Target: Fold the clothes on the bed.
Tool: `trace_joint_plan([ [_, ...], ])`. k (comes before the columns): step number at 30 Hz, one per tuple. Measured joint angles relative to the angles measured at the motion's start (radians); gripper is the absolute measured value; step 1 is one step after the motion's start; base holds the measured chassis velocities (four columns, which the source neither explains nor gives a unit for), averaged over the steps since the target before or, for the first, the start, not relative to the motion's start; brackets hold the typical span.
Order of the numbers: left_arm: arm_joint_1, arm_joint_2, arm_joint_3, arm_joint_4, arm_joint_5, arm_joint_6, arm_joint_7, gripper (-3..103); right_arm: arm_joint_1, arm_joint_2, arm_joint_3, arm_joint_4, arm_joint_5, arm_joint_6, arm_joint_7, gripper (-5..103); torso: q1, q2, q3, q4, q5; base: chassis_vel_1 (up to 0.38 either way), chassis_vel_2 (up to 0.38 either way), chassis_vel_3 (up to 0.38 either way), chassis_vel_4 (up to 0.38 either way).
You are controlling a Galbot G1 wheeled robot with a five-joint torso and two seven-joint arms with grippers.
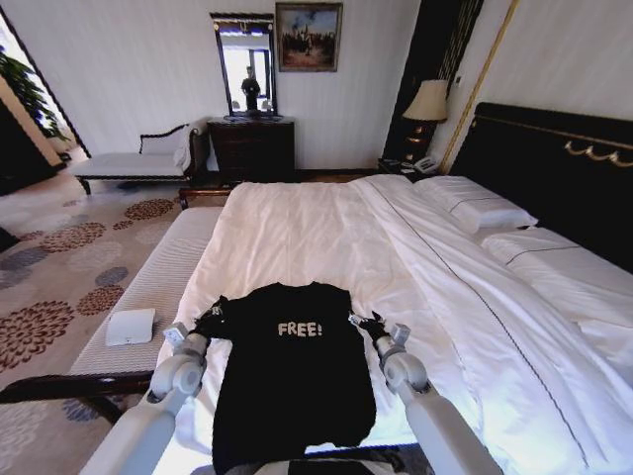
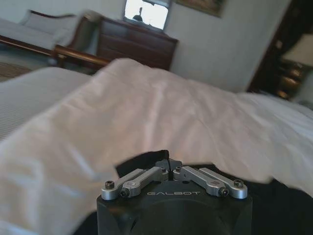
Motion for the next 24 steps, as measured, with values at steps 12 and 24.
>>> trace_joint_plan([
  [12, -0.166, -0.023, 0.278, 0.078, 0.012, 0.039, -0.095, 0, -0.003, 0.002, 0.017, 0.017, 0.006, 0.003, -0.01, 100, 0.0, 0.0, 0.0, -0.0001, -0.0002, 0.0, 0.0, 0.0, 0.0],
  [24, -0.288, -0.118, 0.347, 0.186, -0.086, 0.045, -0.188, 0, -0.013, 0.004, 0.023, 0.016, 0.0, 0.008, -0.016, 100, 0.0, 0.0, 0.0, -0.0003, 0.0, 0.0, 0.0, 0.0, 0.0],
])
